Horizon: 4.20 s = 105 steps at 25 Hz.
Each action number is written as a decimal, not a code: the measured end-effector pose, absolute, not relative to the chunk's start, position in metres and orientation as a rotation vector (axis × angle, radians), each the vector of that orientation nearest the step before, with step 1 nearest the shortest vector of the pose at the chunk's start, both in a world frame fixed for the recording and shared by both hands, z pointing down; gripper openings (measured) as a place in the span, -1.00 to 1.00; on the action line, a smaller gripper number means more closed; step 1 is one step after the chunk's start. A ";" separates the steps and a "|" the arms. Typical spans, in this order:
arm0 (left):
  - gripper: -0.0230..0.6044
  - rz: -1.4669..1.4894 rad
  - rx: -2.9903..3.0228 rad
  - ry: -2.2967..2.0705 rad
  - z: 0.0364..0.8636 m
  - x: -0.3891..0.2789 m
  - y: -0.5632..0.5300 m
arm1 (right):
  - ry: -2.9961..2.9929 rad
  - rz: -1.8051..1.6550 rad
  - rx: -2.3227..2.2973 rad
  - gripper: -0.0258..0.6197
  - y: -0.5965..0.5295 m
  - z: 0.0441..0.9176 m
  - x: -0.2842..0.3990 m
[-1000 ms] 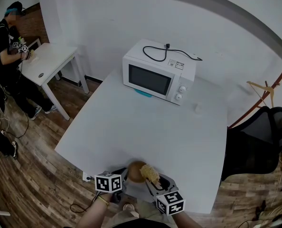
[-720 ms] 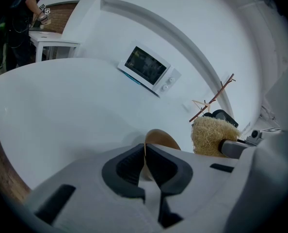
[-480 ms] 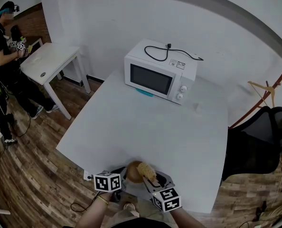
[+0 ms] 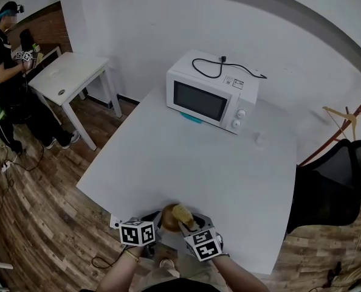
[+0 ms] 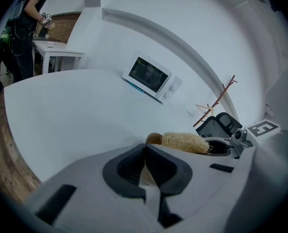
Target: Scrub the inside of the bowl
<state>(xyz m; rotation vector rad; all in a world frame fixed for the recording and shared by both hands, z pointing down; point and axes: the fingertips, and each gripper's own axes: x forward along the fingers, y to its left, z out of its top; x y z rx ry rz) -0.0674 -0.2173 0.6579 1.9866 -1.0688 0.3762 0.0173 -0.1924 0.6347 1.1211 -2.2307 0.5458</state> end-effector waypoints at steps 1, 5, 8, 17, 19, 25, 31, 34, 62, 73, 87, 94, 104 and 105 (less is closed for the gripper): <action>-0.86 0.374 1.987 -1.074 0.657 -0.069 -0.217 | -2.225 0.541 1.109 -0.35 -0.193 0.637 0.015; -0.86 0.366 1.985 -1.089 0.656 -0.072 -0.217 | -2.199 0.495 1.053 -0.35 -0.195 0.646 0.010; -0.86 0.372 1.993 -1.088 0.655 -0.072 -0.217 | -2.184 0.483 1.034 -0.35 -0.194 0.651 0.009; -0.86 0.372 1.998 -1.084 0.654 -0.072 -0.217 | -2.201 0.516 0.995 -0.35 -0.203 0.652 -0.012; -0.86 0.369 1.997 -1.089 0.653 -0.072 -0.218 | -2.211 0.514 0.980 -0.35 -0.202 0.650 -0.017; -0.86 0.358 2.004 -1.103 0.652 -0.073 -0.216 | -2.227 0.518 0.939 -0.35 -0.192 0.648 -0.024; -0.86 0.363 2.003 -1.138 0.652 -0.074 -0.219 | -2.241 0.497 0.869 -0.35 -0.176 0.645 -0.027; -0.86 0.362 2.005 -1.142 0.652 -0.073 -0.219 | -2.232 0.476 0.860 -0.35 -0.172 0.645 -0.023; -0.86 0.383 1.999 -1.133 0.656 -0.075 -0.219 | -2.217 0.454 0.855 -0.35 -0.192 0.644 -0.030; -0.86 0.396 2.001 -1.145 0.659 -0.078 -0.219 | -2.213 0.446 0.778 -0.35 -0.168 0.648 -0.028; -0.86 0.409 1.988 -1.142 0.666 -0.082 -0.218 | -2.174 0.462 0.943 -0.35 -0.184 0.642 0.007; -0.86 0.426 1.974 -1.151 0.670 -0.084 -0.219 | -2.189 0.456 0.975 -0.35 -0.186 0.637 0.004; -0.53 0.364 1.993 -1.158 0.651 -0.091 -0.215 | -2.260 0.473 1.095 -0.35 -0.172 0.612 0.003; -0.53 0.354 2.000 -1.161 0.647 -0.092 -0.213 | -2.265 0.473 1.107 -0.35 -0.169 0.609 0.004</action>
